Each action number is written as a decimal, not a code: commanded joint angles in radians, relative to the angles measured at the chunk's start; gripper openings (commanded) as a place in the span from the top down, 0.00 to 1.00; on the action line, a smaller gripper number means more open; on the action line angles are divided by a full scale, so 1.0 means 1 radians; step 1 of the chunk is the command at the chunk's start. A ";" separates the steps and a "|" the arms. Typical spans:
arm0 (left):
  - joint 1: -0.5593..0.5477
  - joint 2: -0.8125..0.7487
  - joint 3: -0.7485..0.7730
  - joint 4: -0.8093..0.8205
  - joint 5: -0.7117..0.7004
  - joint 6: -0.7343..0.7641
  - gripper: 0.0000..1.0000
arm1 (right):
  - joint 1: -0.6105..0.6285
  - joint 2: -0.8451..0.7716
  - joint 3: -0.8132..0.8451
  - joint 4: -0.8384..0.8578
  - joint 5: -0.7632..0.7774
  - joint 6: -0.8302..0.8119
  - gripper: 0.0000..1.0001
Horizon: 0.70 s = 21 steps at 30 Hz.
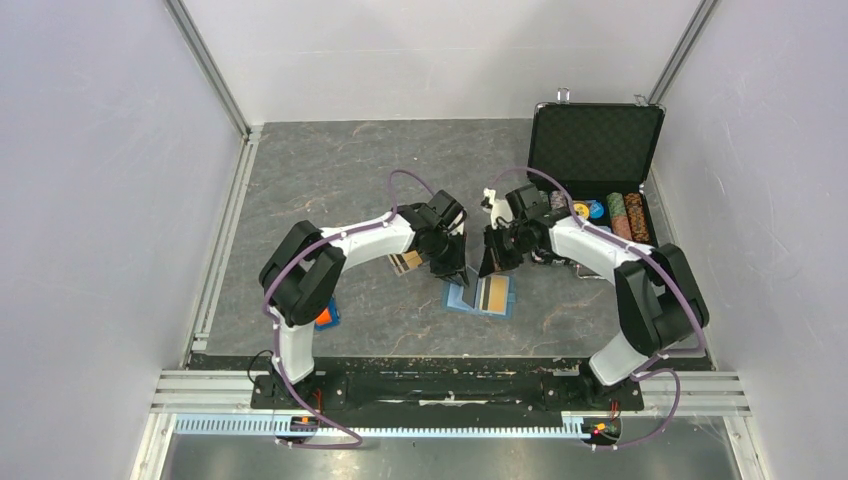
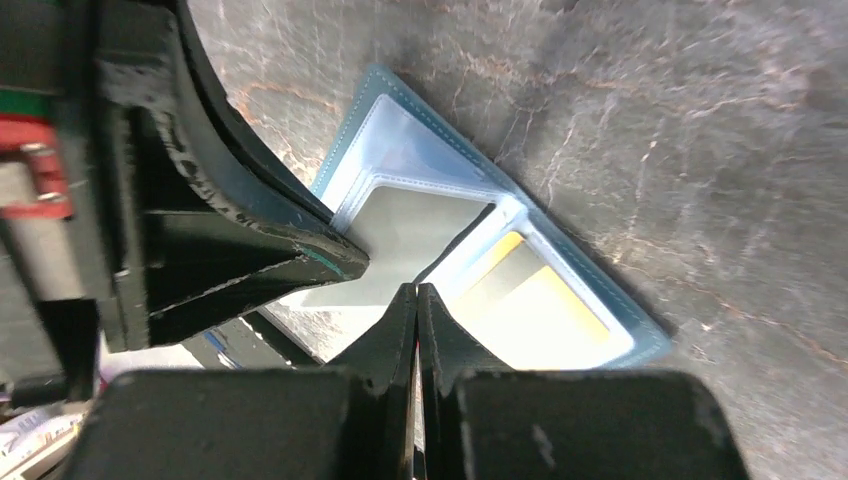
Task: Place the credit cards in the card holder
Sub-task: Turn over the card slot in the card holder.
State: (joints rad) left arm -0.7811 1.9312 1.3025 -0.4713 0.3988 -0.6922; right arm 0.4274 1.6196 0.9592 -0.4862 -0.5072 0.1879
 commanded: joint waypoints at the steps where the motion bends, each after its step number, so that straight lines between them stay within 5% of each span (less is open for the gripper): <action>1: -0.003 -0.041 0.076 -0.130 -0.020 0.035 0.86 | -0.039 -0.069 0.038 0.001 -0.015 0.003 1.00; 6: -0.020 0.011 0.142 -0.128 0.038 0.030 0.66 | -0.113 -0.099 0.017 -0.011 -0.020 -0.016 1.00; 21: -0.098 0.257 0.350 -0.116 0.192 0.017 0.64 | -0.216 -0.109 0.031 -0.048 -0.021 -0.050 1.00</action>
State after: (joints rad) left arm -0.8658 2.1391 1.5917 -0.5892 0.5144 -0.6865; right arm 0.2276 1.5494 0.9703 -0.5201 -0.5262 0.1555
